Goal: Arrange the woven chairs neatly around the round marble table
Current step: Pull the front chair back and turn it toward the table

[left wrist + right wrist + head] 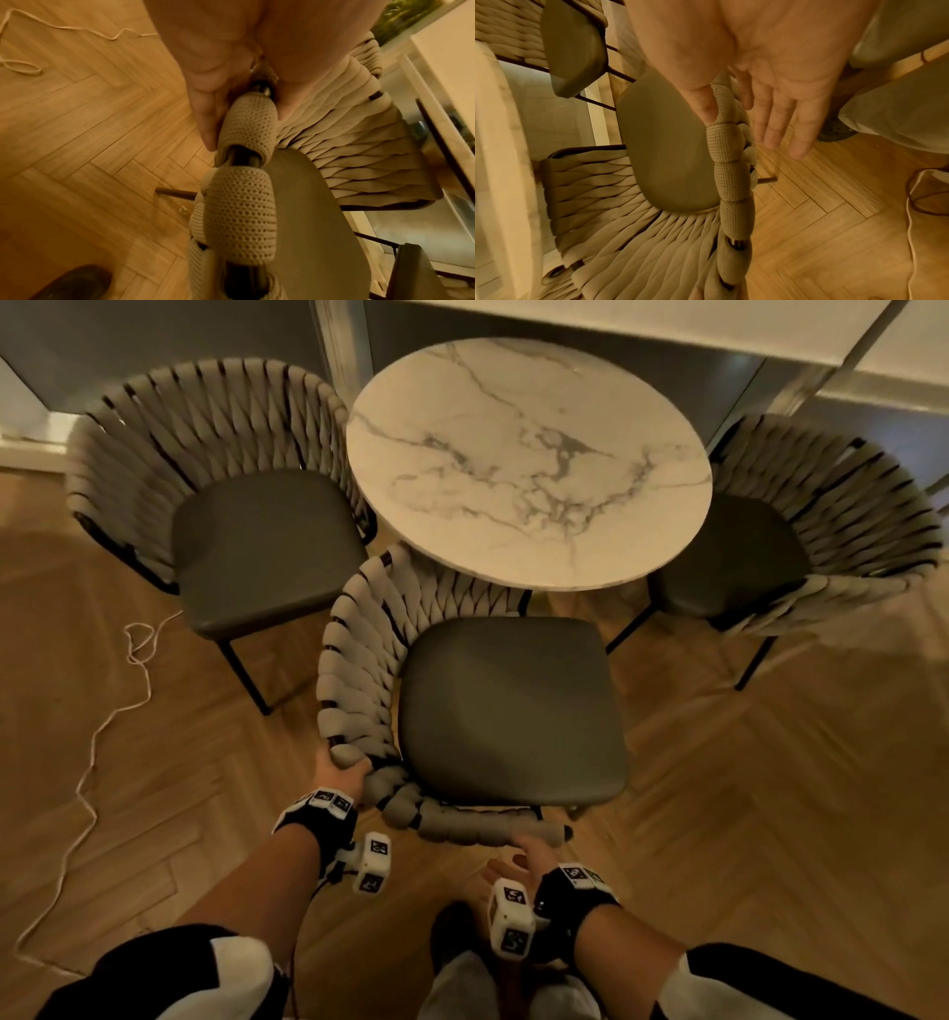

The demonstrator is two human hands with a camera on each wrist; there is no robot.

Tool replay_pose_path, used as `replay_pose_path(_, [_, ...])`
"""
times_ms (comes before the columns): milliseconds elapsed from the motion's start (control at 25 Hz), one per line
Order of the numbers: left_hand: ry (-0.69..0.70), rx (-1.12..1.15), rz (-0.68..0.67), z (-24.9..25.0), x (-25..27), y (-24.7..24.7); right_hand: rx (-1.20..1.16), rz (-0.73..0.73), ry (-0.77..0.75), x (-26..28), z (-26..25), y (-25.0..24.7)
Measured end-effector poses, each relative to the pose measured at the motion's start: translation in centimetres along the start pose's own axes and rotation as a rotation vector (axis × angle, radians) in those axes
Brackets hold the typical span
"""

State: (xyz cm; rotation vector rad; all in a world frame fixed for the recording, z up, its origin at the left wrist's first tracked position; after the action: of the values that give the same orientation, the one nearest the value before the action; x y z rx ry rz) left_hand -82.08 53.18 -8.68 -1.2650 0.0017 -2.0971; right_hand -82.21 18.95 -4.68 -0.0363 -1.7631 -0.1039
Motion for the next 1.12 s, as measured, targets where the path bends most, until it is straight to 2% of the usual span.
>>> replay_pose_path(160, [-0.036, 0.024, 0.031, -2.1, -0.1, 0.0, -0.055, -0.099, 0.115, 1.0, 2.4, 0.4])
replay_pose_path(240, [-0.039, 0.073, 0.037, -5.4, 0.0, 1.5, -0.084, -0.123, 0.149, 1.5, 3.4, -0.1])
replay_pose_path(360, [-0.104, 0.077, 0.004, -10.0, 5.1, 4.6, -0.022, -0.122, 0.215, 1.4, 5.6, -1.5])
replay_pose_path(440, [-0.209, 0.12, -0.086, -11.9, 11.2, 7.7, -0.001, -0.083, 0.205, 0.3, 6.6, -3.1])
replay_pose_path(560, [-0.406, 0.2, -0.311, -14.8, 17.8, 12.8, -0.011, 0.076, 0.077, -2.4, 6.4, -7.8])
replay_pose_path(640, [-0.536, 0.103, -0.42, -15.9, 20.3, 13.6, 0.019, 0.142, 0.034, -2.3, 5.7, -11.0])
replay_pose_path(680, [-0.556, 0.004, -0.441, -16.0, 20.1, 13.3, 0.012, 0.149, 0.049, -2.3, 5.6, -12.2])
replay_pose_path(800, [-0.431, -0.271, -0.27, -13.8, 14.3, 9.1, -0.015, 0.209, 0.078, -1.8, 5.6, -13.9])
replay_pose_path(920, [-0.255, -0.287, -0.014, -7.7, 7.4, 6.3, -0.089, 0.188, 0.104, -2.8, 6.3, -14.1])
replay_pose_path(1040, [-0.066, -0.275, 0.022, 0.5, 4.4, 6.7, -0.162, 0.184, 0.176, -3.4, 7.2, -14.8])
replay_pose_path(1120, [0.008, -0.263, 0.02, 3.7, 3.5, 7.3, -0.176, 0.155, 0.216, -2.8, 7.2, -14.3])
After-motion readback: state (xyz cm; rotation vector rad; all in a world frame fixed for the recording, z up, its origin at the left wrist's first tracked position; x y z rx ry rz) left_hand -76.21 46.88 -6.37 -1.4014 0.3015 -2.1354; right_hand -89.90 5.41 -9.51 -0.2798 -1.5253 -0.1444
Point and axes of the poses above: each hand's wrist, its own x-axis away from the middle knuckle, its own y-axis out of the palm, z = x × y, the point moved 10 cm from there along -x, towards the middle knuckle, and after that the axes turned 5 degrees about -y, right-handed, at the moved point
